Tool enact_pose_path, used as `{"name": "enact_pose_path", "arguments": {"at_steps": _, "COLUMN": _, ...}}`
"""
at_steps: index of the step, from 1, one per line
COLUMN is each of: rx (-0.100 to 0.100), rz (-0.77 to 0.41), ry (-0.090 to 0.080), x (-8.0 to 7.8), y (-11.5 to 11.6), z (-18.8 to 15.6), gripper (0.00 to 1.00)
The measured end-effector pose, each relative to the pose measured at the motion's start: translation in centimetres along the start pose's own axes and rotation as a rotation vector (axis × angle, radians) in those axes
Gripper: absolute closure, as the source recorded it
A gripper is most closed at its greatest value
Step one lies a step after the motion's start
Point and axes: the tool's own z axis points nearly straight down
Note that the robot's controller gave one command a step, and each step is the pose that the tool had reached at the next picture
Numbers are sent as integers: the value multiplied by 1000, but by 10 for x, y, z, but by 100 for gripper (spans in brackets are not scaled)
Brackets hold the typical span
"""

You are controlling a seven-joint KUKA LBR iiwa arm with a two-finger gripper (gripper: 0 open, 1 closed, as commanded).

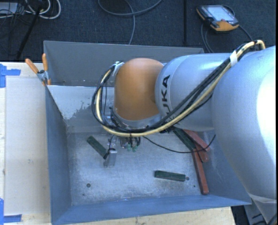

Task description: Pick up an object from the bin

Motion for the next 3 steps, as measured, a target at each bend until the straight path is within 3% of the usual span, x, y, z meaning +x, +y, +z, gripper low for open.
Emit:
{"name": "enact_pose_path", "arguments": {"at_steps": 1, "rx": -2, "rz": 109, "ry": -6, "x": -14, "y": -6, "z": 22, "gripper": 0}}
{"name": "enact_pose_path", "arguments": {"at_steps": 2, "rx": 3, "rz": 217, "ry": 3, "x": -19, "y": -11, "z": 56, "gripper": 0}}
{"name": "enact_pose_path", "arguments": {"at_steps": 3, "rx": 1, "rz": 287, "ry": -2, "x": -45, "y": 17, "z": 65, "gripper": 100}}
